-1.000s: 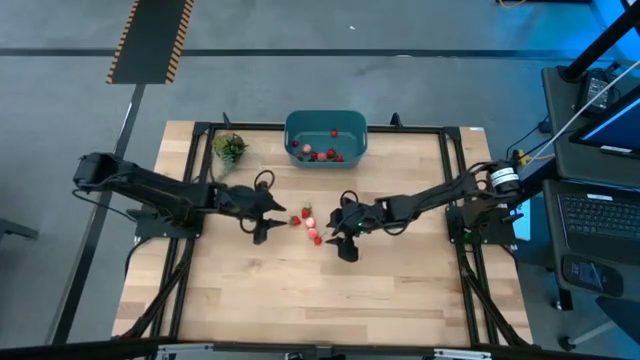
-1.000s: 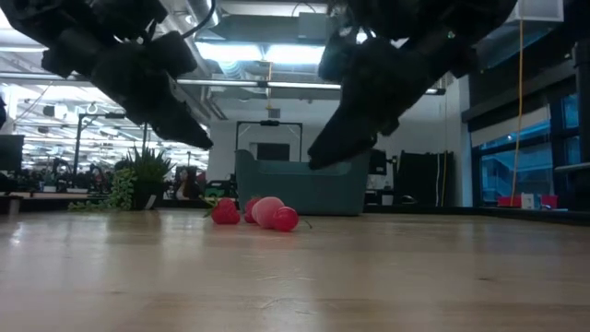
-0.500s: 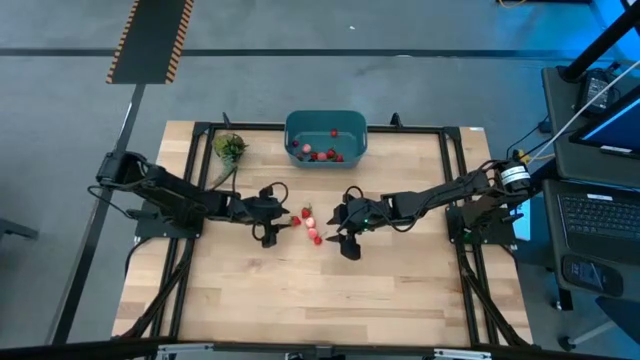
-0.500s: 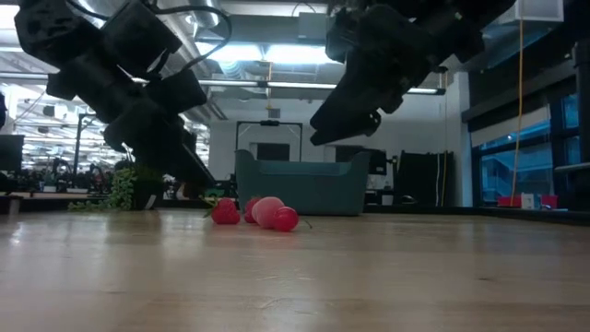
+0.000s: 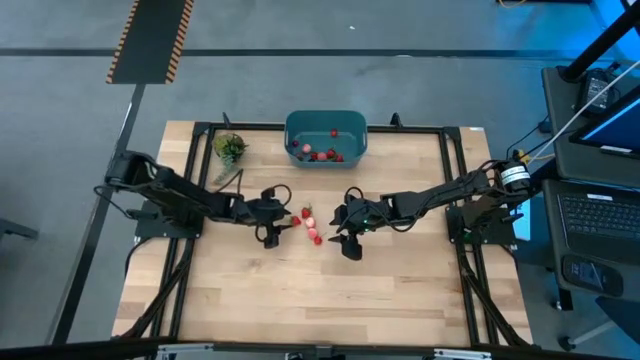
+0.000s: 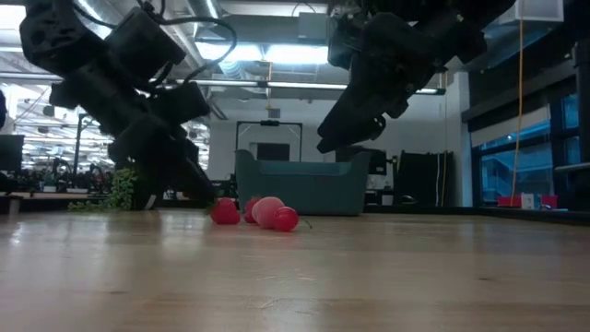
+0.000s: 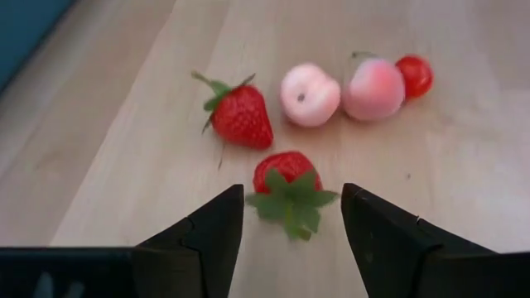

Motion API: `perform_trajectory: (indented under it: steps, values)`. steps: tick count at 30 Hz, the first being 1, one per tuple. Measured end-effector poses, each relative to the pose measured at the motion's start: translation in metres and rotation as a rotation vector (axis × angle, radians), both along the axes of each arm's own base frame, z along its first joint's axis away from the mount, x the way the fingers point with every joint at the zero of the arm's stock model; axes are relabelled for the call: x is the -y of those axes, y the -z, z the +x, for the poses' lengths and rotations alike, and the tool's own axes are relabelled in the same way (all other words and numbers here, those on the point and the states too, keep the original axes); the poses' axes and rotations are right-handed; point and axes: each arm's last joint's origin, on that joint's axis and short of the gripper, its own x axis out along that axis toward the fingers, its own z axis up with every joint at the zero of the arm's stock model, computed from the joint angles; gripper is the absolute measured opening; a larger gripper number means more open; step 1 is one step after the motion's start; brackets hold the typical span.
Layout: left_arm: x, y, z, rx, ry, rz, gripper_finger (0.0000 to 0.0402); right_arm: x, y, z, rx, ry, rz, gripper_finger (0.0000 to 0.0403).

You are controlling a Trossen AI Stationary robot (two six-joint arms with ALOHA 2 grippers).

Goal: Pick and placing Produce into tupperware
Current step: Put the strawberry into the blue bin

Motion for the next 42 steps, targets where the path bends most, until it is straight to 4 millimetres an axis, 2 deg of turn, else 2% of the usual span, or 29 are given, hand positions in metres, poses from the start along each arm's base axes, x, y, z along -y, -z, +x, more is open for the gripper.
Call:
perform_trajectory:
  steps: [6,15,21,42]
  values:
    - [0.0,0.01,0.01,0.051,-0.017,0.013,0.0198,0.0,0.0,0.0,-0.003,0.006,0.006,0.0241]
    - [-0.001,0.023,0.011,0.009,-0.023,0.02,0.0198,0.0,0.001,-0.001,-0.012,0.015,0.015,0.0241]
    - [-0.001,0.019,0.014,0.07,-0.027,0.015,0.0198,0.0,0.001,-0.001,-0.012,0.013,0.014,0.0241]
    - [-0.002,0.019,0.014,0.063,-0.012,0.033,0.0198,0.0,0.001,-0.001,-0.013,0.014,0.015,0.0241]
